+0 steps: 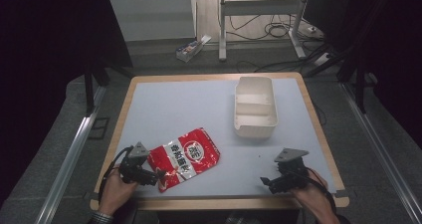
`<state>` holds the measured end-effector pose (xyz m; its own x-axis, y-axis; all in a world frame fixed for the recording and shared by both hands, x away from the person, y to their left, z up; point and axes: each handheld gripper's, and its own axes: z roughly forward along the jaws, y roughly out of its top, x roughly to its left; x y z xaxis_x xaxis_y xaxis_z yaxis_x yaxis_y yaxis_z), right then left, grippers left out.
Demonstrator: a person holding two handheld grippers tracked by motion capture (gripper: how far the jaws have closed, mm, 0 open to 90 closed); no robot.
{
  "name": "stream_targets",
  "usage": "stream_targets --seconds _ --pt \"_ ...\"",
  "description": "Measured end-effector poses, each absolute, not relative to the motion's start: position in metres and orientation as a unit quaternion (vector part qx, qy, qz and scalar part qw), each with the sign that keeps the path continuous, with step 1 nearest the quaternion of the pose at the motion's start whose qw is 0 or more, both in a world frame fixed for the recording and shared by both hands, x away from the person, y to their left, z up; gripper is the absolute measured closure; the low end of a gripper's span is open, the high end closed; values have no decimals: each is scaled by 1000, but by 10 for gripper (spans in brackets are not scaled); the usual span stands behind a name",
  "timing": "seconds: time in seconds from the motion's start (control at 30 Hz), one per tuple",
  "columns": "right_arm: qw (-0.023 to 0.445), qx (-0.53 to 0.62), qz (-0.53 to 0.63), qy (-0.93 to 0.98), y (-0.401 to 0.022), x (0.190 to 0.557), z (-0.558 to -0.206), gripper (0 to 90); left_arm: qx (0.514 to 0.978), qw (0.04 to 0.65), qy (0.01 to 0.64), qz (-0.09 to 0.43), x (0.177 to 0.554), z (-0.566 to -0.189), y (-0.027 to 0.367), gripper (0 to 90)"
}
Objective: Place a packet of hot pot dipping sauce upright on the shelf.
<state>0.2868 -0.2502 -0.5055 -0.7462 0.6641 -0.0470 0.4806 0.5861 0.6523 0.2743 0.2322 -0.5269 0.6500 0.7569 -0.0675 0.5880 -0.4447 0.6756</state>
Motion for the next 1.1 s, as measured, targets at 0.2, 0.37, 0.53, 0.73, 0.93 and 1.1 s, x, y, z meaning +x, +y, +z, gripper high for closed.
stream_targets --seconds 0.2,0.37,0.53,0.73,0.93,1.1 --pt "124 343 338 868 -263 291 -508 12 835 356 404 109 278 -530 233 21" --pt "130 333 326 875 -257 290 -511 12 836 351 404 116 278 -530 233 50" --pt "134 327 314 881 -255 291 -514 14 839 340 406 122 279 -530 233 88" --pt "143 316 304 887 -252 290 -515 16 838 351 402 115 284 -526 236 220" --pt "153 310 303 888 -252 290 -513 18 837 363 394 109 294 -521 236 433" --pt "157 310 301 888 -252 290 -513 20 829 378 399 101 305 -518 236 631"
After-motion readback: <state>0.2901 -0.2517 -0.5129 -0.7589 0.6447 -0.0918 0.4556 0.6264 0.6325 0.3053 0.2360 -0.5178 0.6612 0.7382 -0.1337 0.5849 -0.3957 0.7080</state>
